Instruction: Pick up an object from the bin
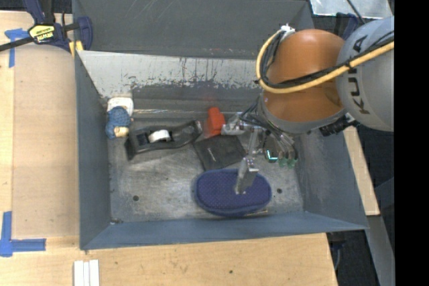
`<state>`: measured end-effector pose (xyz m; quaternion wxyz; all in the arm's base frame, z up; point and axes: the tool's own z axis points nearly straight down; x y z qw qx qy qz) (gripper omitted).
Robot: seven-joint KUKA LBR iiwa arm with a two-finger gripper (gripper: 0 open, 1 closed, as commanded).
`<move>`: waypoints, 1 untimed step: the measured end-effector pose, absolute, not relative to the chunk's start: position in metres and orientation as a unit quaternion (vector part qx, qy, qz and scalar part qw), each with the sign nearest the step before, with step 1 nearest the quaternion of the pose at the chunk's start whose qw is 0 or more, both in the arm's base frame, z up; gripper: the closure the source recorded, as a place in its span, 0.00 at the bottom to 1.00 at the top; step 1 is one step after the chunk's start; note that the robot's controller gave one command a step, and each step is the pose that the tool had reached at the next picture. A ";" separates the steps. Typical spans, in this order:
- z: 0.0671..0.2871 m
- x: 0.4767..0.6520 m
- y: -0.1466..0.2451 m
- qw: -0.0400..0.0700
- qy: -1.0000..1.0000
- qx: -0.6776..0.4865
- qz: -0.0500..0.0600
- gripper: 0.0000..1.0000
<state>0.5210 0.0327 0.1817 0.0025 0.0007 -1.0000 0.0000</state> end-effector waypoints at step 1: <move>0.215 0.493 0.045 -0.001 -0.987 0.161 0.000 0.00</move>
Offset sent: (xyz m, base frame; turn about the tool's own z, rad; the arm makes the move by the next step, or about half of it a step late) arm -0.0287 0.0116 0.0327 -0.3217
